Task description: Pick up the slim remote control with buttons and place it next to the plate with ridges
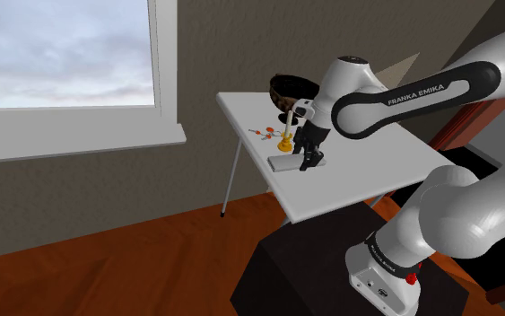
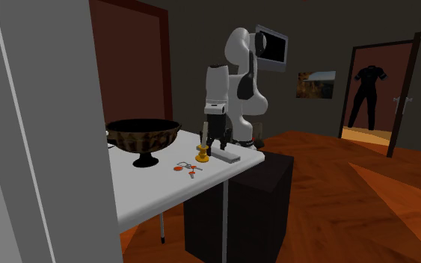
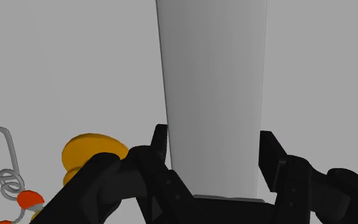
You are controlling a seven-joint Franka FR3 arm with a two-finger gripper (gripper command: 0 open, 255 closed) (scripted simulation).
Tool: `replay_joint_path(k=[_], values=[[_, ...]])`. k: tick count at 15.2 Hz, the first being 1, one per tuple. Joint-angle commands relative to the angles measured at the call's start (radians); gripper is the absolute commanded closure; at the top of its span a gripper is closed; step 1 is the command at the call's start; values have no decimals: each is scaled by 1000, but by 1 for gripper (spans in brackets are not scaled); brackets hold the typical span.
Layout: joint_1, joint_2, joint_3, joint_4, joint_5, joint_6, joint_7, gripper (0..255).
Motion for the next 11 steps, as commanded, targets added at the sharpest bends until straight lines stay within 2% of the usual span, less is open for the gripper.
replay_joint_path(k=[1, 5, 11], values=[[0, 1, 0, -3, 0, -1, 1, 255], [1, 4, 0, -1, 1, 0, 1, 255], [0, -66, 8, 38, 4, -110, 1, 255]])
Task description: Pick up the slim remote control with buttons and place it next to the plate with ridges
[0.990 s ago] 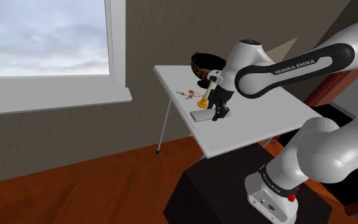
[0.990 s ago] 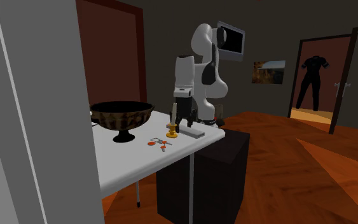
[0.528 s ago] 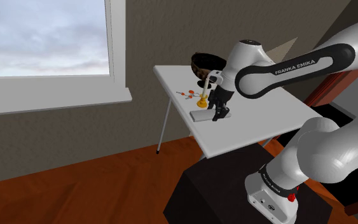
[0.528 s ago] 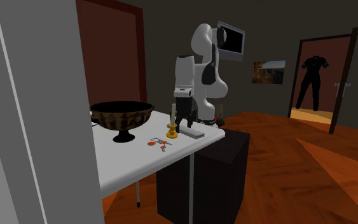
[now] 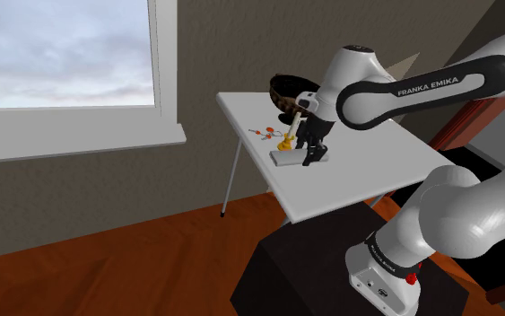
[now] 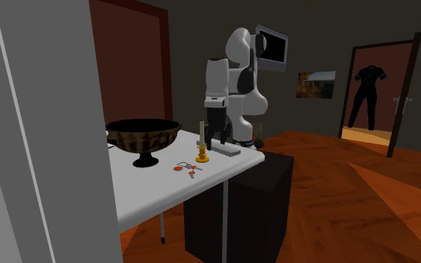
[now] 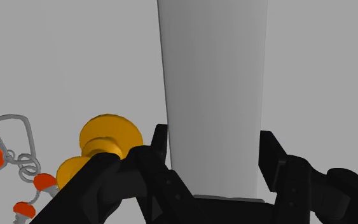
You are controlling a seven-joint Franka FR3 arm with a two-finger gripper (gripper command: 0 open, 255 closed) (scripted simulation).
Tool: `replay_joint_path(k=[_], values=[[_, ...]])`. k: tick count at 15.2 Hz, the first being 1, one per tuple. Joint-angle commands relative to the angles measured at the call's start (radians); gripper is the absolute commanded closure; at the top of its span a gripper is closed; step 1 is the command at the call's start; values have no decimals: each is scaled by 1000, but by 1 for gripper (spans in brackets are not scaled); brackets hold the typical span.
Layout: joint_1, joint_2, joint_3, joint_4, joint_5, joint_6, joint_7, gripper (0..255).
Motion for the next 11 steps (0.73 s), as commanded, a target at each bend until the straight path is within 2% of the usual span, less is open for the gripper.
replay_joint_path(k=[1, 11], values=[[0, -21, 3, 15, 1, -36, 0, 255], [2, -102, 15, 101, 9, -204, -1, 255]])
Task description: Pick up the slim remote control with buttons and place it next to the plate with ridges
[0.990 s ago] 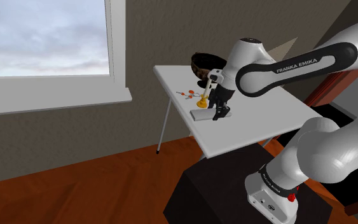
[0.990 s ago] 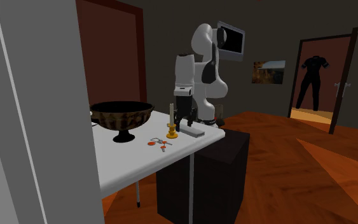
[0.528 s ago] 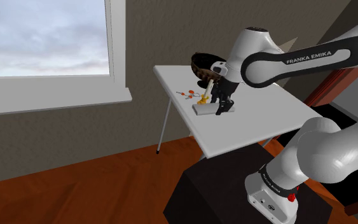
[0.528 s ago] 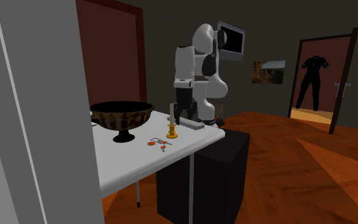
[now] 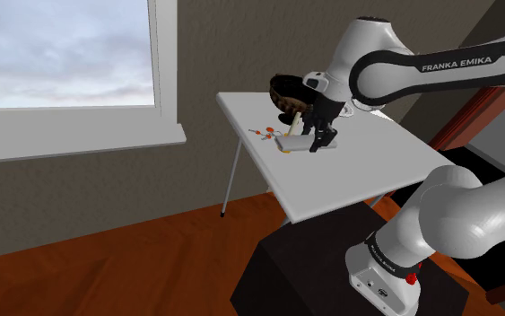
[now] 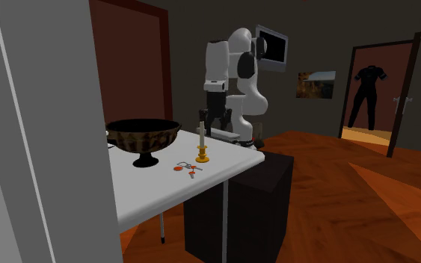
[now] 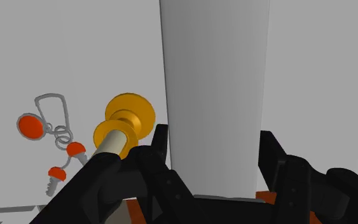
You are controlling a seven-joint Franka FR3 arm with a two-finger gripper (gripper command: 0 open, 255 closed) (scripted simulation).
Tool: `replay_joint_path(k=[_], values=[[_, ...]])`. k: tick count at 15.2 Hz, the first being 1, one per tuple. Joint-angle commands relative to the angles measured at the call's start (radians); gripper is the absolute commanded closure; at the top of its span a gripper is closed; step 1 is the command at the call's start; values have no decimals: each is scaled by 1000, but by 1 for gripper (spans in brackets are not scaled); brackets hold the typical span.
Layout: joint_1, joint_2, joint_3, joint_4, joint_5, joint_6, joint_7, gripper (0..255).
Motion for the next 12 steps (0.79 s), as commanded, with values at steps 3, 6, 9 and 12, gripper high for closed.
replay_joint_path(k=[3, 6, 9, 12], values=[[-30, -31, -37, -3, -26, -25, -48, 255], [-78, -50, -99, -10, -69, -34, -124, 255], [-124, -56, -164, -5, -111, -39, -202, 255], [-166, -48, -229, 12, -150, -41, -282, 255]])
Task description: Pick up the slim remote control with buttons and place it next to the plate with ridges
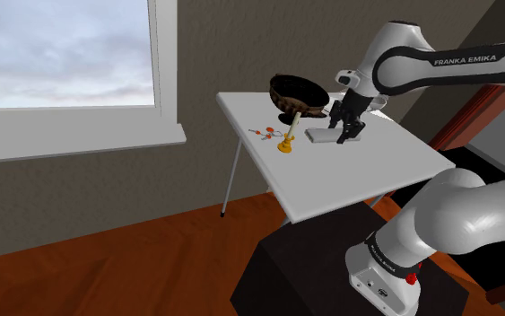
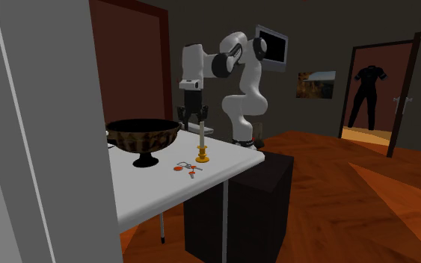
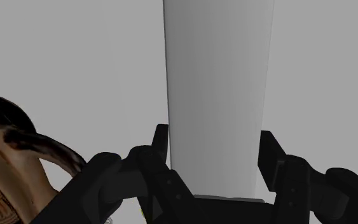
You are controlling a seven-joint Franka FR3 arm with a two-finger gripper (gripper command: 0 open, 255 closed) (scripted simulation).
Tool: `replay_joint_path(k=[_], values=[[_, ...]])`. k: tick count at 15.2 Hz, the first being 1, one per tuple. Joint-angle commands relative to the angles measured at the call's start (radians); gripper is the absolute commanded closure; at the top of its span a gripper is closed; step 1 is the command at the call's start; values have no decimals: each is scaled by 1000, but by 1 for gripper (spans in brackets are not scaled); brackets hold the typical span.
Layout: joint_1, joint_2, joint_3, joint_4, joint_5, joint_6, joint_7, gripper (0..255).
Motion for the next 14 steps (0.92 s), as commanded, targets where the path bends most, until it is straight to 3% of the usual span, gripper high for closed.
replay_joint_path(k=[1, 8, 14], values=[[-28, 14, -49, 21, -27, -1, -61, 255], [-89, 93, -209, 112, -84, 11, -250, 255], [-97, 206, -356, 232, -82, 29, -422, 255]])
